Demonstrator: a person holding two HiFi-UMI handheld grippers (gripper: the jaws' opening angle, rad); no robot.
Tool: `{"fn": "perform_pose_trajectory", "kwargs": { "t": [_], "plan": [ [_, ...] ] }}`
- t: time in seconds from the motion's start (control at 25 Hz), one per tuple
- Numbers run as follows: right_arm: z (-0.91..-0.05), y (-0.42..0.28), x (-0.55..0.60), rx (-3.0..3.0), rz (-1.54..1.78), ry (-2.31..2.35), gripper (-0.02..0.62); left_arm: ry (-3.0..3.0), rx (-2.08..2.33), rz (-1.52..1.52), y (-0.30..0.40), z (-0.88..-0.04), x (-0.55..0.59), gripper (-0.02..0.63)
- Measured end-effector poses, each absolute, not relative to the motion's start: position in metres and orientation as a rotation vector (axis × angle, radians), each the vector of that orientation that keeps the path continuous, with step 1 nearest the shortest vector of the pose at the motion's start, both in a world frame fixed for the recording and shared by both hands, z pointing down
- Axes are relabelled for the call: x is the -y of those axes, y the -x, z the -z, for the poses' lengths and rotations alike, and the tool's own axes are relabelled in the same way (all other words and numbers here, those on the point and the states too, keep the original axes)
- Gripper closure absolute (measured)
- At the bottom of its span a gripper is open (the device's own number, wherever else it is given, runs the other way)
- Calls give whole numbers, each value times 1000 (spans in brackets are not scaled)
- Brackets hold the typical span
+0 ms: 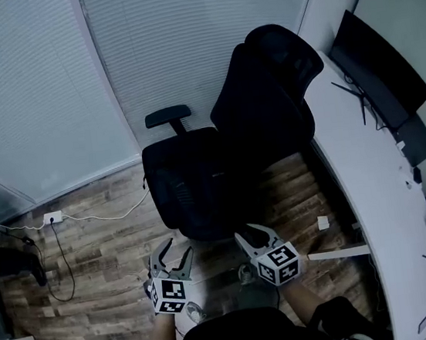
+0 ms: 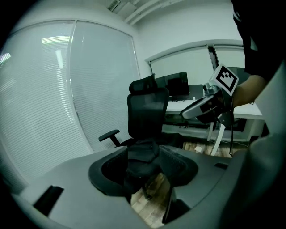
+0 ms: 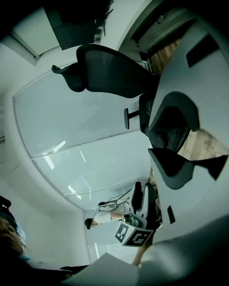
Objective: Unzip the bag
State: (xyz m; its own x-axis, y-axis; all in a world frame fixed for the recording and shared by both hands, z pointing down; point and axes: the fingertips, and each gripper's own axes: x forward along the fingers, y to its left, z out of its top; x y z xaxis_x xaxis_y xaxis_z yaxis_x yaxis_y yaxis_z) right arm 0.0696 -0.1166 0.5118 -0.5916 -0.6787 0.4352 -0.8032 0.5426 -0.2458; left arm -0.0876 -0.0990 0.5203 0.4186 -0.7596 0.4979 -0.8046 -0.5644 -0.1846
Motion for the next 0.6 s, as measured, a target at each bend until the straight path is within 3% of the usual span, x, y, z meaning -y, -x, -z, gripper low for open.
{"fn": "perform_pose_trajectory", "kwargs": {
  "t": [0.6],
  "plan": [
    [-429,-24,63,2618,-479,-1404,518,-2723,1505,-662,119,-432,41,495]
  ]
}}
